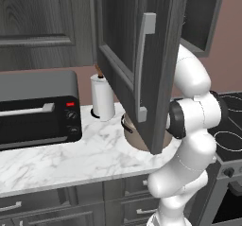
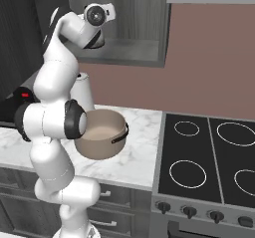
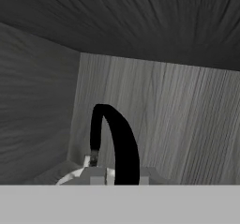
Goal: Pick the kettle from the cabinet and place it on a stove burner. Then pick the pot from the counter and place it on another stove burner. Finally, turn both burners on.
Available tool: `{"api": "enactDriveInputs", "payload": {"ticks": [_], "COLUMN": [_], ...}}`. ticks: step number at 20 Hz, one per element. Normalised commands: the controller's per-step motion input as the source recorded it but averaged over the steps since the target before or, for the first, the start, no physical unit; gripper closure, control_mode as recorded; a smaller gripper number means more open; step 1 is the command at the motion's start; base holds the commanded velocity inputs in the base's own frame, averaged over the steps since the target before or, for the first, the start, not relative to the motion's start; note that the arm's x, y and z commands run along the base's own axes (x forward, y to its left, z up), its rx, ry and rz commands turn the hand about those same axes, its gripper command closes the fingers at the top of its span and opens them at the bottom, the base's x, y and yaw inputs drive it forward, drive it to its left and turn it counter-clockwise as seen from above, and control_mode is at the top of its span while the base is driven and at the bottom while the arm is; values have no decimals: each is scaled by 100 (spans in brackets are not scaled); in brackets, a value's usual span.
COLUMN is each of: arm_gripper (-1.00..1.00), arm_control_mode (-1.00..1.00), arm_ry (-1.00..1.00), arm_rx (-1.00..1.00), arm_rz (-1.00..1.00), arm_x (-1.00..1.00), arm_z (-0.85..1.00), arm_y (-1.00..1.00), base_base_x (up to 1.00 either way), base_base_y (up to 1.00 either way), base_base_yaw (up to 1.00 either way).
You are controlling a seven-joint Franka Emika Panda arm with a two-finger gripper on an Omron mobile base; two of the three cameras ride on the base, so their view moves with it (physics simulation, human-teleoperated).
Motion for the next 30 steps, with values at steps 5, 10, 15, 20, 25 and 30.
{"api": "enactDriveInputs", "payload": {"ticks": [5, 10, 15, 20, 25, 30], "arm_gripper": [100, 100, 100, 100, 100, 100], "arm_control_mode": [-100, -100, -100, -100, -100, -100], "arm_ry": [-1, 0, -1, 0, -1, 0], "arm_rx": [0, 0, 0, 0, 1, 4], "arm_rz": [0, 0, 0, 0, 0, 0], "arm_x": [-5, -16, -36, -46, -50, -53], "arm_z": [0, 0, -1, 0, 0, 0], "arm_y": [0, 0, 0, -2, -4, -9], "base_base_x": [0, 0, 0, 0, 0, 0], "base_base_y": [0, 0, 0, 0, 0, 0], "base_base_yaw": [0, 0, 0, 0, 0, 0]}}
